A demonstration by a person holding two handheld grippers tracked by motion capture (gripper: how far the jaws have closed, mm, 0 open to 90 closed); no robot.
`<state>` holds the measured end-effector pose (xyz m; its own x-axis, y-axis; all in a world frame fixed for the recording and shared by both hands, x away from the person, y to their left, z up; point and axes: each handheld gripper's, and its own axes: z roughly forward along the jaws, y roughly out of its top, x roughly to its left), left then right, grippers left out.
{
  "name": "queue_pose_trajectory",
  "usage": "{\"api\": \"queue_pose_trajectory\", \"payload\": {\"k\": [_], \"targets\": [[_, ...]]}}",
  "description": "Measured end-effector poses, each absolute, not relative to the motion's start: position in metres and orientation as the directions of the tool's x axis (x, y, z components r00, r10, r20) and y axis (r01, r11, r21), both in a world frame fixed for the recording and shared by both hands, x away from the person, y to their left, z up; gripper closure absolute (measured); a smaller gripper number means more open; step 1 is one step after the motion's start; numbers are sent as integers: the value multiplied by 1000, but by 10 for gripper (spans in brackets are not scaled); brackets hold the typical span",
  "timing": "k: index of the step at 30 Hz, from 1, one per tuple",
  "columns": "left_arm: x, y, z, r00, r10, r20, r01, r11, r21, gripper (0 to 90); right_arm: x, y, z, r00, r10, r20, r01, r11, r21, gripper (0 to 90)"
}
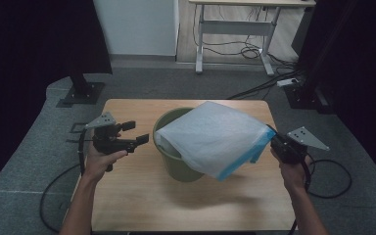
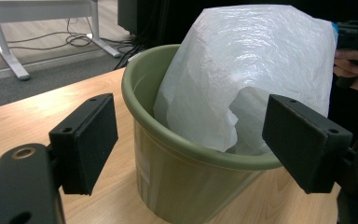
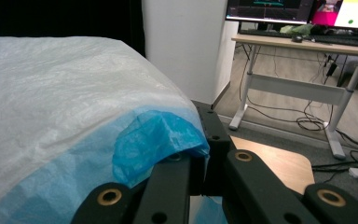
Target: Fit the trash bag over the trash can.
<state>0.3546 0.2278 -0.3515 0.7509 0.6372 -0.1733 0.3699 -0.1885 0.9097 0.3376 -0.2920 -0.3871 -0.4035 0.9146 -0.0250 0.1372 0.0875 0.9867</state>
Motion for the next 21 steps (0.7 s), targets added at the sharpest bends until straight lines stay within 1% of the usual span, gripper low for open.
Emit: {"api": "queue_pose_trajectory", "payload": {"k": [3,9,13,14,18,21], "targets": [[351,222,-349,770,612,-180,360,-185,914,187,337,-289,-389,-408,913,-25,141,90,986,883],[342,197,-338,791,596,-140,321,-210,924,205,333,-273,-390,-445,894,-43,128,111,986,883],[340,182,-333,794,594,-129,315,-221,923,217,332,-264,-388,-466,884,-48,120,117,986,883],[340,174,-331,792,597,-125,309,-216,926,223,331,-257,-387,-479,877,-49,116,119,986,882],[338,156,-328,785,614,-84,292,-247,924,229,331,-250,-387,-493,869,-50,115,122,986,883],[338,142,-329,783,617,-81,296,-255,921,230,332,-246,-388,-500,865,-46,121,122,985,882]]}}
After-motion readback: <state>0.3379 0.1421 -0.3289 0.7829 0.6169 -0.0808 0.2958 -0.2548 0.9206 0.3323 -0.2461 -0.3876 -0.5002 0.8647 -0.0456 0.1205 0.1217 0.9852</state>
